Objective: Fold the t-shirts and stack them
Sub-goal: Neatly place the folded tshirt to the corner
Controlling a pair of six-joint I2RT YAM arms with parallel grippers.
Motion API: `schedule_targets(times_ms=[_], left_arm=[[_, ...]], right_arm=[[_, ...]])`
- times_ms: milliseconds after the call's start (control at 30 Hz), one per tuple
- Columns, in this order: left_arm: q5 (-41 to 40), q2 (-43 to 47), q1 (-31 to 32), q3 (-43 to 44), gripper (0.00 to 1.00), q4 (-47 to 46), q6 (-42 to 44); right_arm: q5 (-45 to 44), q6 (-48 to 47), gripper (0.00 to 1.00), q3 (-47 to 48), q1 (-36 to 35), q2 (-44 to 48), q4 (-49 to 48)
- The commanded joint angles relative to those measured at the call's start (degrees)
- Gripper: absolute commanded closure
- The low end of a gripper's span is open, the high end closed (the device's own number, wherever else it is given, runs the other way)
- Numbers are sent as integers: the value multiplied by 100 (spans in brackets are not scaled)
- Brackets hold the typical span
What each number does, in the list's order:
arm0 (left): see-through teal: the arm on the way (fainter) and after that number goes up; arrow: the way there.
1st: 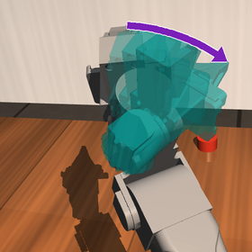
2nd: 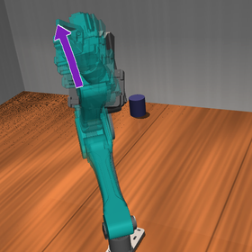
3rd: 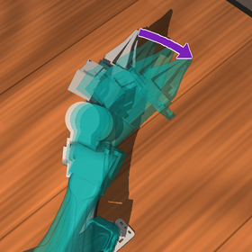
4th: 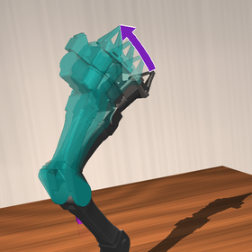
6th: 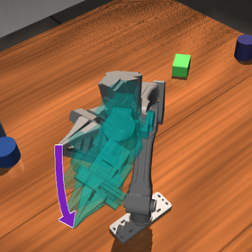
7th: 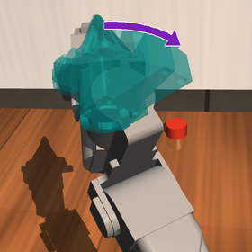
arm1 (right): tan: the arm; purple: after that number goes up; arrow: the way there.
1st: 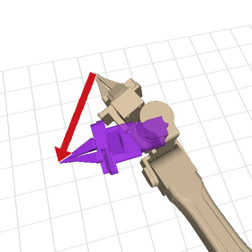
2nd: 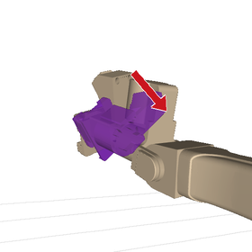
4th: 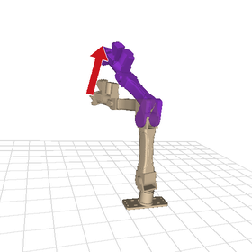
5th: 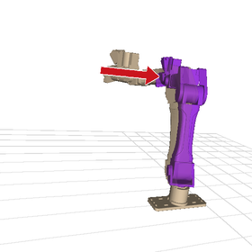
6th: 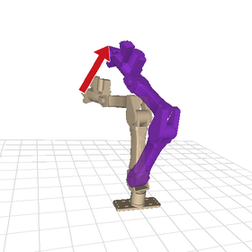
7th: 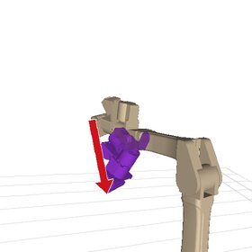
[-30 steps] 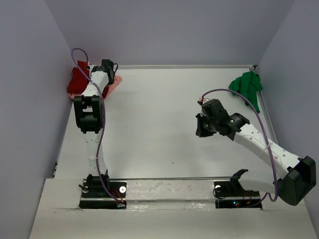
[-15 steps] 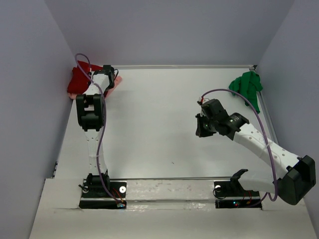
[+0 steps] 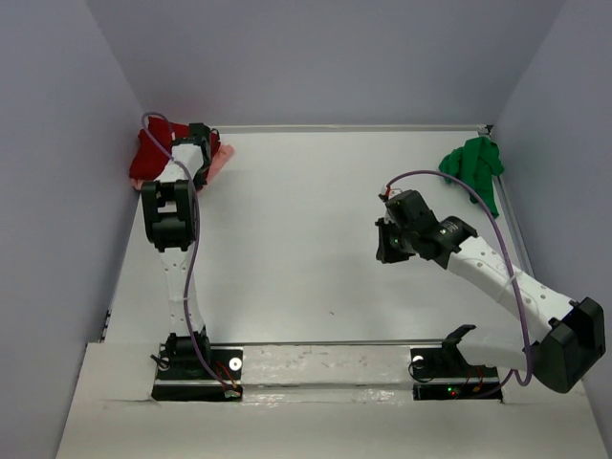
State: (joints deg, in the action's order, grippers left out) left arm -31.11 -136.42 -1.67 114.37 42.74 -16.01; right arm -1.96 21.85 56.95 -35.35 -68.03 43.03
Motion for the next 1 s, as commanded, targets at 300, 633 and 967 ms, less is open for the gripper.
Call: schedule_targets(times_ms=[300, 633, 967], left_arm=[[1880, -306, 53, 542, 100, -653, 379], [2381, -912, 588, 1439, 100, -574, 599], [2067, -922, 818, 1326, 100, -530, 573]], right_arm=[[-94, 13, 100, 229, -59, -211, -84], [-68, 57, 100, 431, -59, -580, -92], [20, 48, 100, 484, -59, -703, -119]])
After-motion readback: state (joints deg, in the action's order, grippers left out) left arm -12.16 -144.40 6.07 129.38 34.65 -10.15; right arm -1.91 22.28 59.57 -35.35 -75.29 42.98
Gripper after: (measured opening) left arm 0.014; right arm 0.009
